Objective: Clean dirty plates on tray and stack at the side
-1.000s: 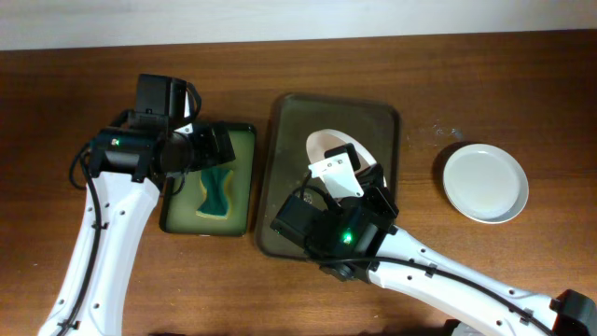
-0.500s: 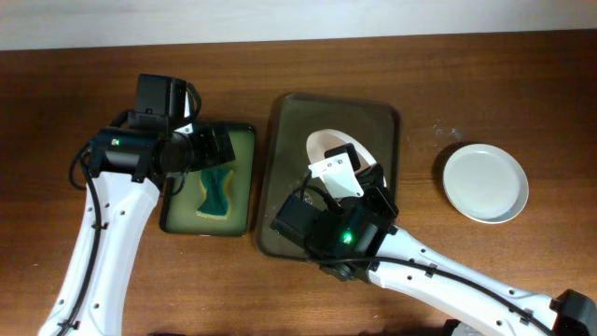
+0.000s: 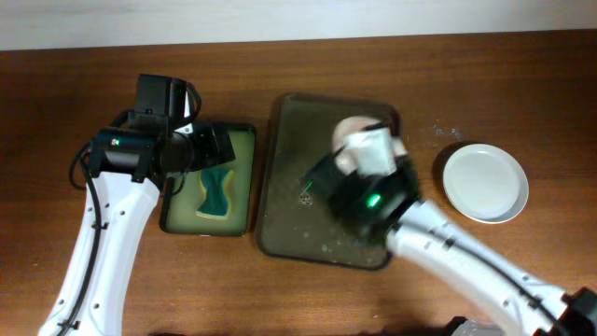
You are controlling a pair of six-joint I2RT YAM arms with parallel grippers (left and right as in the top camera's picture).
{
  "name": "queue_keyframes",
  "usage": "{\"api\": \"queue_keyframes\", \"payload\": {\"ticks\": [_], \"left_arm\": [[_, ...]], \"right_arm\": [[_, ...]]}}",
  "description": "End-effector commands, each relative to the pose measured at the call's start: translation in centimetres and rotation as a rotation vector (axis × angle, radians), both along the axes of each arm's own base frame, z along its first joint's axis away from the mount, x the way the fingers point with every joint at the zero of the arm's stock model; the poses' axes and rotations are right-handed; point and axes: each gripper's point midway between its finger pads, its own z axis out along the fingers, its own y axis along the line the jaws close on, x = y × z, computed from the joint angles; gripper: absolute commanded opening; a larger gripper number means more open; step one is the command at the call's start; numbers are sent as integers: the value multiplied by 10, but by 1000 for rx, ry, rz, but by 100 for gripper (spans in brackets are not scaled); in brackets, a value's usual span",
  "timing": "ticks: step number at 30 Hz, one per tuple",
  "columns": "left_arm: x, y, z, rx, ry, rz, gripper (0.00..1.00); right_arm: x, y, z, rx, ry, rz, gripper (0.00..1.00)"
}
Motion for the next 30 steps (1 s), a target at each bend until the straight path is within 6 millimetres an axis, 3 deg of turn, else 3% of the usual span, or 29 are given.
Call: {"api": "queue_keyframes", "payload": {"ticks": [1,3,5,7,11,14,15,16,17,18,19,21,24,26,28,29,30], "left_arm": [[2,0,5,-9,-15,-4,100],[2,0,5,-9,-15,-4,100],[2,0,5,-9,-15,-4,100],[2,0,5,-9,-14,-4,99],[2,0,5,-9,-15,-4,100],[2,0,5,-9,-15,-4,100],[2,0,5,-9,-15,-4,100],[2,0,5,-9,-15,-4,100],[2,0,5,-9,-15,-4,100],[2,-1,5,-10,-14,-5,100],[2,0,5,-9,-15,-4,100],[2,0,5,-9,-15,-4,100],[2,0,5,-9,-15,-4,100],[2,0,5,-9,-15,-4,100],[2,0,5,-9,-14,-4,100],[2,0,5,-9,-15,-4,100],[2,0,5,-9,-15,-4,100]], "right_arm": [[12,-43,-34,328,202,-92,4],[25,-59,-48,543,289,-10,4],[33,-95,-51,775,244,-69,4],[33,-148,-51,942,147,-182,4],[5,-241,-81,1066,44,-526,4],[-14,-270,-118,1140,69,-697,4],[-13,-269,-128,1178,90,-703,4],[-12,-265,-138,1200,122,-701,20],[-17,-264,-145,1179,155,-731,48],[-24,-269,-148,1121,171,-789,56],[-24,-266,-145,1124,170,-782,57],[-4,-238,-115,1235,119,-612,59],[10,-183,-43,1258,46,-259,61],[3,-126,16,1199,2,22,62],[-9,-90,47,1134,-21,180,68],[-20,-66,64,1103,-35,272,94],[-30,-49,77,1076,-48,341,98]]}}
